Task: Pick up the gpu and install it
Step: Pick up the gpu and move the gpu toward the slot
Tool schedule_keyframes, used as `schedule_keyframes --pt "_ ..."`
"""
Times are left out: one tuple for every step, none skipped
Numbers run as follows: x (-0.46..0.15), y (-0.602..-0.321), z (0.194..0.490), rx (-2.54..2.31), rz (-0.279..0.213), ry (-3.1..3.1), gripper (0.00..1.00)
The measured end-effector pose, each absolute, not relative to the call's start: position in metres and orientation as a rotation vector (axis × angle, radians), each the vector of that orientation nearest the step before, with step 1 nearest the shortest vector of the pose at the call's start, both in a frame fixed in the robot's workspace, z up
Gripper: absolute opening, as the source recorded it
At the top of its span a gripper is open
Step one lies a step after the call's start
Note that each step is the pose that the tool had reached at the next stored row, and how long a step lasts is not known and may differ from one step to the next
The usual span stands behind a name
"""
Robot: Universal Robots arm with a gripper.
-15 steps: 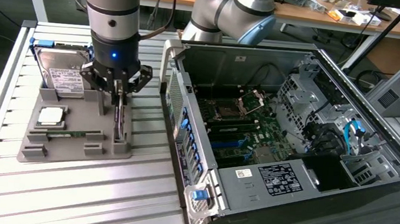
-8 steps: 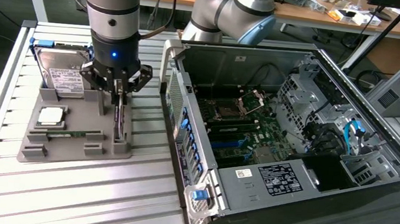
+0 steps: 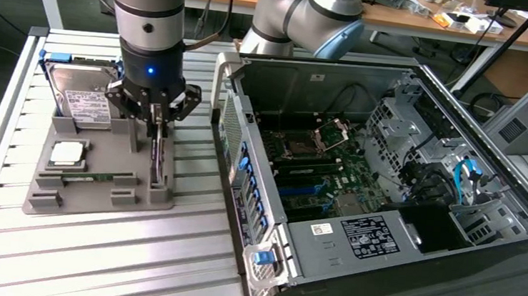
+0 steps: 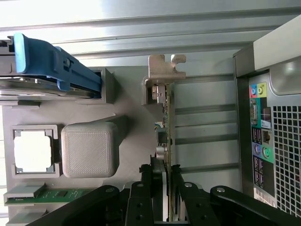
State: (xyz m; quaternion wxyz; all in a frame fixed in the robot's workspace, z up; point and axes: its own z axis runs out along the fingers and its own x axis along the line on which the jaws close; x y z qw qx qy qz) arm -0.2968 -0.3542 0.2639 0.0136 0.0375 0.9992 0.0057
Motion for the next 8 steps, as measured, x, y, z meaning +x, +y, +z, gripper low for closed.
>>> schedule_keyframes --pt "-0.2968 -0.3542 0.2642 0.117 0.018 3.112 0.27" --pt "-0.2967 -0.3542 0.2645 0.117 0.018 3.112 0.27" --pt "-0.2968 -0.3542 0.2647 0.117 0.018 3.112 0.27" --pt "-0.2968 -0.3542 0.2649 0.117 0.018 3.112 0.27" --pt "-0.2968 -0.3542 0.2651 0.117 0.018 3.112 0.27" --pt "-0.2968 -0.3542 0.2653 0.117 0.018 3.112 0.27" --pt "-0.2968 -0.3542 0.2656 0.117 0.018 3.112 0.27" --pt "-0.2968 -0.3542 0.2658 0.117 0.018 3.112 0.27"
